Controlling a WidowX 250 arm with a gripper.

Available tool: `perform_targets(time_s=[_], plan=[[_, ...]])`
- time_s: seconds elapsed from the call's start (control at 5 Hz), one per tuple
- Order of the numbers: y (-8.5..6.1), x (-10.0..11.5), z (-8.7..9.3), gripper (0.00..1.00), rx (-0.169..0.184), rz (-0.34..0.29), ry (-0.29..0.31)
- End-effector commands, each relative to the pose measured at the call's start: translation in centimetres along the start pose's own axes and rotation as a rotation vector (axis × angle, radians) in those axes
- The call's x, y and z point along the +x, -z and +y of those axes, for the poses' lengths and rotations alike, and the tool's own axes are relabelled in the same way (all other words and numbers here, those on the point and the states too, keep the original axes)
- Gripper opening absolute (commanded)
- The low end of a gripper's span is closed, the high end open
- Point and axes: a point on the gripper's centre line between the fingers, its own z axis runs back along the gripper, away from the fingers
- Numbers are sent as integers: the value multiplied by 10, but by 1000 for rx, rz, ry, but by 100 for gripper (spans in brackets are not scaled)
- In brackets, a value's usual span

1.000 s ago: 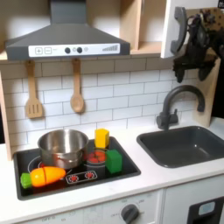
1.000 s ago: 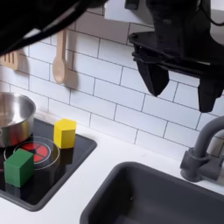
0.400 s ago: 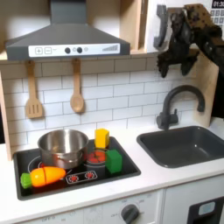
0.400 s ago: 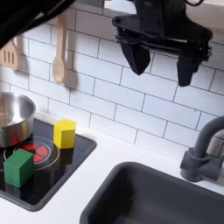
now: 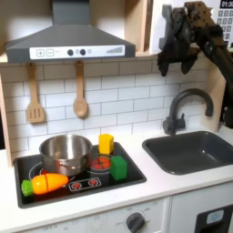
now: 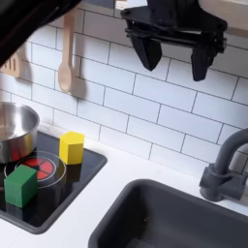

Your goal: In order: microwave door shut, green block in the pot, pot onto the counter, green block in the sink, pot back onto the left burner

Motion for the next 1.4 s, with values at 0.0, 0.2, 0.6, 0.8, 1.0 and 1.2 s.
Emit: perform_targets(time_s=[0.0,0.2,0.6,0.8,1.0,1.2], plan=[[5,15,7,100,10,-13,-14],[9,23,13,100,17,-23,-28],[8,24,14,100,21,-19,-32],[6,12,14,100,28,6,-28],[4,-14,29,100,74,61,-29],[-8,-42,64,100,142,93,-79]])
